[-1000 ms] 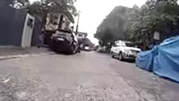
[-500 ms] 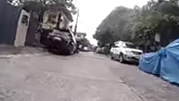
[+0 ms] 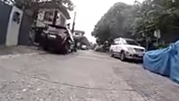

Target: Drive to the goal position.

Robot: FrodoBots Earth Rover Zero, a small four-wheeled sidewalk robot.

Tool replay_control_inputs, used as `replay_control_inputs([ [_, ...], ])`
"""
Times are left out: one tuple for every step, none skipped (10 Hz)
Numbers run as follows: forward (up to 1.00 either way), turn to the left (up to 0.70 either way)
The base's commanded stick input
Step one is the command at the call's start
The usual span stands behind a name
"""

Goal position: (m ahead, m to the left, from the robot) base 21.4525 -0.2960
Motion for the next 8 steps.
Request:
replay_control_inputs([
  [1.00,0.05],
  [1.00,0.00],
  [1.00,0.00],
  [1.00,0.00],
  [1.00,0.00],
  [1.00,0.00],
  [1.00,0.00],
  [1.00,0.00],
])
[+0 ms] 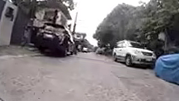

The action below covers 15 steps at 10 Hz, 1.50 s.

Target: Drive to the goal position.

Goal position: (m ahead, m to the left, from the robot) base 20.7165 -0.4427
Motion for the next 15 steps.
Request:
replay_control_inputs([
  [1.00,0.00],
  [1.00,0.00],
  [1.00,0.00],
  [1.00,0.00],
  [1.00,0.00],
  [1.00,0.27],
  [1.00,0.10],
  [1.00,0.00],
  [1.00,0.00],
  [1.00,0.00],
  [1.00,0.00],
  [1.00,0.14],
  [1.00,0.27],
  [1.00,0.14],
  [1.00,0.00],
])
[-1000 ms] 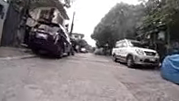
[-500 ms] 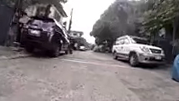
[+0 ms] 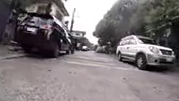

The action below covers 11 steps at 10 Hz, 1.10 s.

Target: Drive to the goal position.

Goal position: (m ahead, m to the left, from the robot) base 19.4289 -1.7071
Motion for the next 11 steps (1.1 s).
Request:
replay_control_inputs([
  [1.00,0.00],
  [1.00,0.00],
  [1.00,0.00],
  [1.00,0.00],
  [1.00,0.11],
  [1.00,0.20],
  [1.00,0.01],
  [1.00,0.00],
  [1.00,0.00],
  [1.00,0.00],
  [1.00,0.18],
])
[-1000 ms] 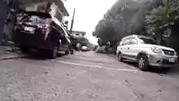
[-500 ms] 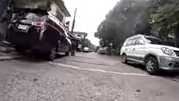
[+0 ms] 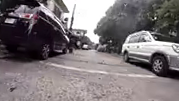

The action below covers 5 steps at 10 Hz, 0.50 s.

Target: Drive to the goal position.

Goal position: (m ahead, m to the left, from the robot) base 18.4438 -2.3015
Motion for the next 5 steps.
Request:
replay_control_inputs([
  [1.00,0.06],
  [1.00,0.00],
  [1.00,0.00],
  [1.00,0.00],
  [1.00,0.00],
])
